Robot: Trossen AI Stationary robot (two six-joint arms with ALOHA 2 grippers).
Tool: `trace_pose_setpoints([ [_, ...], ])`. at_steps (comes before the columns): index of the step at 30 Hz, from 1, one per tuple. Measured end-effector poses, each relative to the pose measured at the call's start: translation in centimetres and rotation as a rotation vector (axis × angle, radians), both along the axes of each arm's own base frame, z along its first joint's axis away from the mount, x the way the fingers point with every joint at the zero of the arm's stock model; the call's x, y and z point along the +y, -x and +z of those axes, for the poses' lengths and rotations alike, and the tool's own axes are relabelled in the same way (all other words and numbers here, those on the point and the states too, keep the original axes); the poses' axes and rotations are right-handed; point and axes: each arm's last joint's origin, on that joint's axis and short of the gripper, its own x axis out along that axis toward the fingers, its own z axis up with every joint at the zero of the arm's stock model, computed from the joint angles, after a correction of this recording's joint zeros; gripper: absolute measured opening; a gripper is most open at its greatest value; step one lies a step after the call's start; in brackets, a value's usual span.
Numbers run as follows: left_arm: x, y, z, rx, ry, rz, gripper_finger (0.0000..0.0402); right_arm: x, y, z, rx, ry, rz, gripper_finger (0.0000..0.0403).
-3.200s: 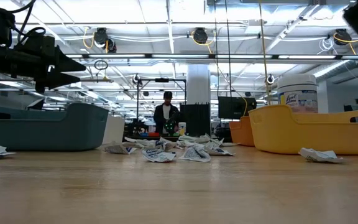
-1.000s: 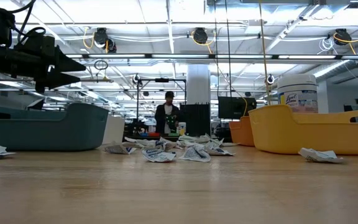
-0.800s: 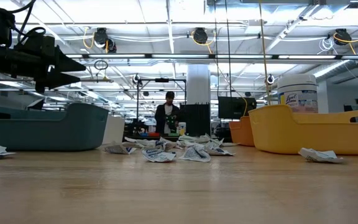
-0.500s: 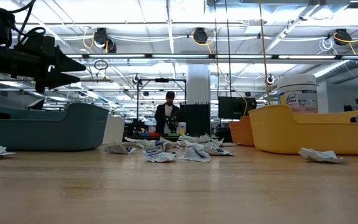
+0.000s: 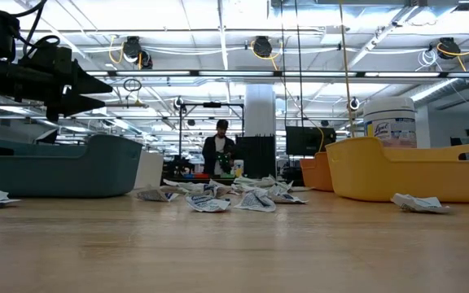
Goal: Pick & Place First Aid Supplies
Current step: Put the antiseptic towelette into the yellow bin
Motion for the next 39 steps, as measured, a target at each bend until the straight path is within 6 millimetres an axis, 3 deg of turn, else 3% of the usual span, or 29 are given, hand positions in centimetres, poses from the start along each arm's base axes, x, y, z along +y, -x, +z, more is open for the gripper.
trace_pose_setpoints([
  [11,0.0,0.0,0.0,0.0,0.0,0.001,0.0305,-8.0,-2.6,2.3,0.06,0.081,0.136,0.0005],
  [24,0.0,0.0,0.0,0.0,0.0,0.0,0.0306,-18.3,-4.9,3.6,0.072,0.074,0.018,0.0009],
  [27,0.0,0.0,0.0,0.0,0.0,0.0,0.0306,-20.1,-5.0,2.9,0.076,0.111,-0.016,0.0009],
  [32,0.0,0.0,0.0,0.0,0.0,0.0,0.0306,-22.4,-4.6,-0.1,0.089,0.144,-0.092,0.0009],
  [39,0.0,0.0,0.0,0.0,0.0,0.0,0.0306,-24.3,-3.7,-4.0,0.076,0.14,-0.172,0.0009],
])
